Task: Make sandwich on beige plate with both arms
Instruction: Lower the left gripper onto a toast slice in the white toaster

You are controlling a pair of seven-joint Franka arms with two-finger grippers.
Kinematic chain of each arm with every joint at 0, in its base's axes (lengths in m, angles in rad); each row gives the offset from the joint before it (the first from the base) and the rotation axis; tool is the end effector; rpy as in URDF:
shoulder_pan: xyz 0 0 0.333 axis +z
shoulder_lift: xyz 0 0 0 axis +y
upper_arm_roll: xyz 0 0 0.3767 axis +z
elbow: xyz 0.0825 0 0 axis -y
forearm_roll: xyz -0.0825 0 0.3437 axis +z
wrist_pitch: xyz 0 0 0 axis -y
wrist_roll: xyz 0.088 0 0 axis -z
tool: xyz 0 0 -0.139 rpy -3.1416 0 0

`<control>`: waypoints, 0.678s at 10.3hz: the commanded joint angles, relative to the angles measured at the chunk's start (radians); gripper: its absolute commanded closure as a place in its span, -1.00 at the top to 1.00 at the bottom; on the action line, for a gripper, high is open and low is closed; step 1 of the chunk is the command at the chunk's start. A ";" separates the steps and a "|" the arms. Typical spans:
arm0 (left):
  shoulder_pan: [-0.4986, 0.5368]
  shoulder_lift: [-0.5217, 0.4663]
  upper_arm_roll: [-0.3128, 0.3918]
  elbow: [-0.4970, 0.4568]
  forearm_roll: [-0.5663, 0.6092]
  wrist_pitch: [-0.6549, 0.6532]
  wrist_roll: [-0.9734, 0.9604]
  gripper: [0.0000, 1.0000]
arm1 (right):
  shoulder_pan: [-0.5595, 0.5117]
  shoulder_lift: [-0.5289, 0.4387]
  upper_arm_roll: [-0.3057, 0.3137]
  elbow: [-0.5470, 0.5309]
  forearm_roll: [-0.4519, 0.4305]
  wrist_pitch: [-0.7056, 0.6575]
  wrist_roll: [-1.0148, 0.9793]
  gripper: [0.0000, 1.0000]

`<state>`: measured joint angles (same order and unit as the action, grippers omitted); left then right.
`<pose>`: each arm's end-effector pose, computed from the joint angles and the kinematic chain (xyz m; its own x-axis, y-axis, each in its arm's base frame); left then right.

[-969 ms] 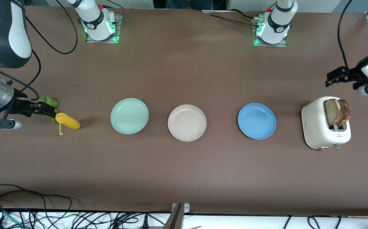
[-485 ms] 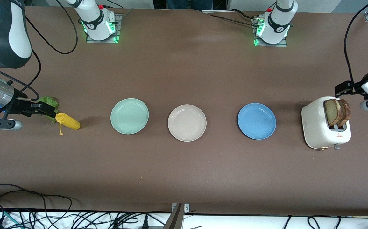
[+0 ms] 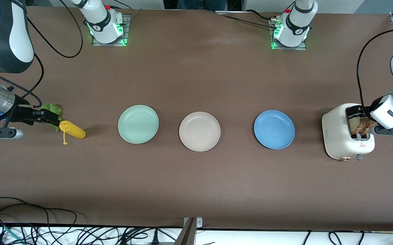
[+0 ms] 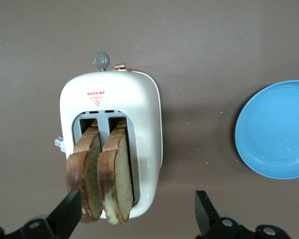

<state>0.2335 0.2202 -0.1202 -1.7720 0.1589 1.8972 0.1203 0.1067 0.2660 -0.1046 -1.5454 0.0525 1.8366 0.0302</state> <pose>0.5786 0.0877 0.4722 0.9924 -0.0571 -0.1092 -0.0688 -0.9920 -0.1062 0.6232 0.0150 0.5370 0.9990 -0.0375 0.0259 -0.0369 -0.9990 -0.0243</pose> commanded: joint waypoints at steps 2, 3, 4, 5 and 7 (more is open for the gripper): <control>0.030 -0.027 -0.009 -0.098 0.037 0.089 0.006 1.00 | -0.004 0.001 0.003 0.008 0.012 -0.004 -0.001 1.00; 0.038 -0.027 -0.009 -0.128 0.036 0.123 0.002 1.00 | -0.005 0.001 0.003 0.008 0.013 -0.004 -0.003 1.00; 0.044 -0.028 -0.009 -0.147 0.037 0.147 0.002 1.00 | -0.006 0.001 0.003 0.008 0.013 -0.004 -0.004 1.00; 0.049 -0.028 -0.009 -0.161 0.037 0.148 0.001 0.98 | -0.006 0.001 0.002 0.008 0.012 -0.004 -0.004 1.00; 0.050 -0.024 -0.010 -0.178 0.036 0.151 -0.007 0.91 | -0.006 0.001 0.003 0.008 0.012 -0.003 -0.006 1.00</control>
<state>0.2718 0.2195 -0.1201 -1.9163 0.1591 2.0296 0.1202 0.1065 0.2665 -0.1048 -1.5454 0.0525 1.8366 0.0302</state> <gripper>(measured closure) 0.031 0.000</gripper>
